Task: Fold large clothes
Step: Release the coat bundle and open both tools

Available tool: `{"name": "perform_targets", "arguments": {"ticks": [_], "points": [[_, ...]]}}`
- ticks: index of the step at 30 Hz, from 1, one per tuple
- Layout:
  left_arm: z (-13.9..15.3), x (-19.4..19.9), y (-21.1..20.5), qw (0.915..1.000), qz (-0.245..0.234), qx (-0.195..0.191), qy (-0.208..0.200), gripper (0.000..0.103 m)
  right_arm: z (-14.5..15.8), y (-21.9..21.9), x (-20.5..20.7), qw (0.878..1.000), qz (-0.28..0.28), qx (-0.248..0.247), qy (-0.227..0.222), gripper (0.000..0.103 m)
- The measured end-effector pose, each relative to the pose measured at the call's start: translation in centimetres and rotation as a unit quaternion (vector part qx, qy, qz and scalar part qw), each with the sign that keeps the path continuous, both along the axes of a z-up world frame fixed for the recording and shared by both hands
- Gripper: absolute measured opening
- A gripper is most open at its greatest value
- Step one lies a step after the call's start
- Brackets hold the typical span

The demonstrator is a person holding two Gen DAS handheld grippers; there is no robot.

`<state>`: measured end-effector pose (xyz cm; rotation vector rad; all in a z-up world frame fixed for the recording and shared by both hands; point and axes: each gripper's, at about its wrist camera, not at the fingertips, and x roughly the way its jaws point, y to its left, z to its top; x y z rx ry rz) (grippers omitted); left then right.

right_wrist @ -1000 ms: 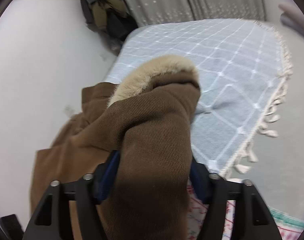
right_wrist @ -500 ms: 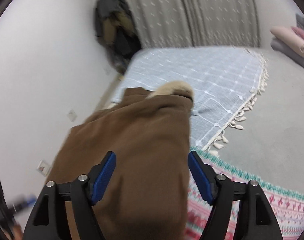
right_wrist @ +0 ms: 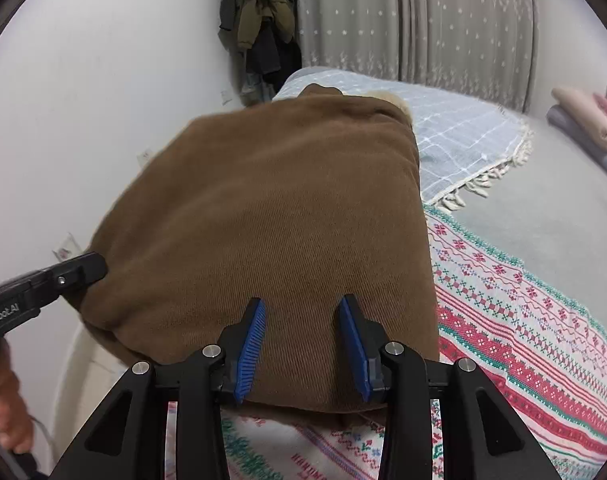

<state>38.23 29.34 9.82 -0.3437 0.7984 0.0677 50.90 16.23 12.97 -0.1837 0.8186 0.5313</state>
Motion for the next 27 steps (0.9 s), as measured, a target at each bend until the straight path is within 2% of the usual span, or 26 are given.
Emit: {"name": "perform_targets", "arguments": {"ticks": [4,8,12,13,14,15,16,17,18,20,22,24,27], "points": [[-1.0,-0.1,-1.1,0.999,0.005,0.043,0.011,0.005,-1.1,-0.9,0.4,0.998,-0.031,0.049,0.021,0.038],[-1.0,0.5,-1.5,0.9976,0.007,0.067,0.016,0.005,-1.5,-0.1,-0.5,0.999,-0.043,0.023,-0.01,0.038],[0.6,-0.7,-1.3,0.998,0.025,0.057,0.007,0.005,0.3,-0.3,-1.2,0.998,-0.061,0.031,-0.003,0.041],[1.0,-1.1,-1.7,0.9977,0.029,0.06,0.003,0.006,0.8,-0.5,-1.7,0.997,-0.065,0.036,0.001,0.046],[1.7,-1.9,-2.0,0.9971,0.034,0.068,0.001,0.008,1.5,-0.9,-2.8,0.997,-0.066,0.045,0.002,0.057],[1.9,-2.5,-2.3,0.9965,0.037,0.075,0.002,0.014,1.8,-1.2,-3.4,0.997,-0.064,0.05,0.0,0.063],[2.3,-3.3,-2.7,0.9949,0.045,0.089,0.007,0.024,2.2,-1.6,-4.6,0.997,-0.06,0.053,-0.005,0.072],[2.8,-4.5,-3.1,0.9925,0.06,0.106,0.012,0.029,2.3,-1.8,-5.4,0.997,-0.058,0.053,-0.011,0.074],[3.1,-5.2,-3.4,0.9913,0.068,0.112,0.012,0.033,2.5,-2.1,-6.7,0.997,-0.056,0.05,-0.019,0.074],[4.1,-7.6,-4.3,0.9895,0.077,0.122,0.007,0.036,2.7,-2.6,-8.5,0.997,-0.056,0.047,-0.023,0.074],[4.8,-10.5,-5.5,0.9883,0.078,0.131,0.004,0.053,2.9,-3.4,-10.5,0.997,-0.055,0.055,-0.017,0.074],[5.2,-13.1,-6.2,0.9874,0.079,0.137,-0.004,0.061,3.3,-4.2,-12.2,0.997,-0.054,0.058,-0.016,0.074],[5.9,-16.2,-7.2,0.9876,0.079,0.136,-0.009,0.061,4.3,-5.2,-15.3,0.997,-0.049,0.063,-0.024,0.074]]}}
